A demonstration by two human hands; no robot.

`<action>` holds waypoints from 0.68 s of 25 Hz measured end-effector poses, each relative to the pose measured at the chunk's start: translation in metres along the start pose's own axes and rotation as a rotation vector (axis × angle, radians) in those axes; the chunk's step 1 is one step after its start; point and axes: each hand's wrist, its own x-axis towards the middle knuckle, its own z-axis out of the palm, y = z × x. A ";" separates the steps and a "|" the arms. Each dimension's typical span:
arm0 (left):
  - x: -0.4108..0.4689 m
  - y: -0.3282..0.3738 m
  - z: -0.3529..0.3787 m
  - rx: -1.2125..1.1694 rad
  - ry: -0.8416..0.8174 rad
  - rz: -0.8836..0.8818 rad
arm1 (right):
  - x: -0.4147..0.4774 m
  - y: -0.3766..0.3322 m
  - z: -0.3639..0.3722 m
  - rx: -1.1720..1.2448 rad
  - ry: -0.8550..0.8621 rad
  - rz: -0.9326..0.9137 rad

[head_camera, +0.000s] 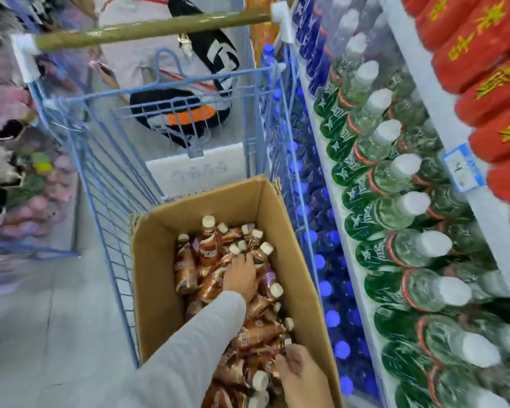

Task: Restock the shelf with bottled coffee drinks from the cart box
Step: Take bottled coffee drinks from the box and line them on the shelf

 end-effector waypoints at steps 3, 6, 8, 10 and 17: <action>-0.032 -0.010 -0.010 -0.416 0.103 -0.067 | 0.021 -0.009 -0.001 0.060 -0.041 0.119; -0.081 -0.032 -0.034 -0.814 0.141 -0.133 | 0.035 -0.030 0.004 0.174 -0.073 0.130; -0.117 -0.046 -0.047 -0.993 0.134 -0.196 | 0.055 -0.047 0.011 0.269 -0.065 0.135; -0.148 -0.058 -0.053 -1.106 0.081 -0.267 | 0.083 -0.058 0.025 0.355 -0.013 0.193; -0.201 -0.065 -0.041 -1.343 0.072 -0.447 | 0.126 -0.066 0.077 0.244 0.155 0.163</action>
